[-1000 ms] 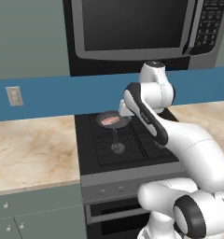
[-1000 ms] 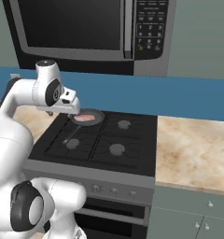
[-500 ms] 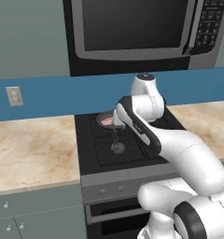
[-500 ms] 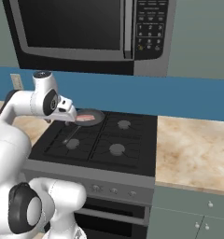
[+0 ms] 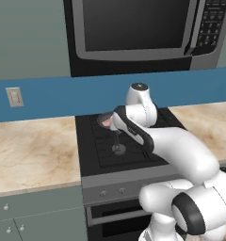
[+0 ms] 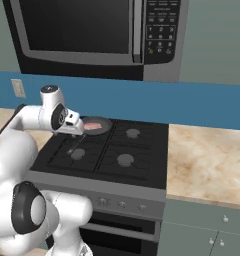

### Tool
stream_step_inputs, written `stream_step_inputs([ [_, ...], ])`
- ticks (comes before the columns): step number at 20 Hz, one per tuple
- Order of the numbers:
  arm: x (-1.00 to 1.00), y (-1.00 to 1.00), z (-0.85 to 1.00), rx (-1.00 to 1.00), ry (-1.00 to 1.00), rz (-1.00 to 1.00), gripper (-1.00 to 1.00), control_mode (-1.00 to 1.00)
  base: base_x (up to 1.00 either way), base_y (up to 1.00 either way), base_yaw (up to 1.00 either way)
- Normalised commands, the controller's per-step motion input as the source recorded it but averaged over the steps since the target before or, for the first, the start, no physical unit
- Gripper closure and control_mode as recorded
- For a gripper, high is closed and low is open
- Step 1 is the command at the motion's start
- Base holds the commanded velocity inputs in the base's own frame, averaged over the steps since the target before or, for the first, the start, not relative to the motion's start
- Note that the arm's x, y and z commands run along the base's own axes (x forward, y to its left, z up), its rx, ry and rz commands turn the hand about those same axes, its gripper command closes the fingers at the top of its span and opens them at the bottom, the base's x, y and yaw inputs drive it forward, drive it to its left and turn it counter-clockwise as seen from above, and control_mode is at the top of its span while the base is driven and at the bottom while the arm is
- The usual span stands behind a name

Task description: Pick up the pan with the steak in it and place it on the dining table. Then place the steak on the plate.

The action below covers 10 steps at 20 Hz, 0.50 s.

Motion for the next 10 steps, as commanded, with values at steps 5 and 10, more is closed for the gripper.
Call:
stream_step_inputs([
  [5,0.3,0.07,-0.38,0.0,0.0,-0.02,-1.0,-1.0,0.0,0.0,0.0],
  [10,0.28,0.06,-0.41,0.0,0.0,-0.02,-1.0,-1.0,0.0,0.0,0.0],
])
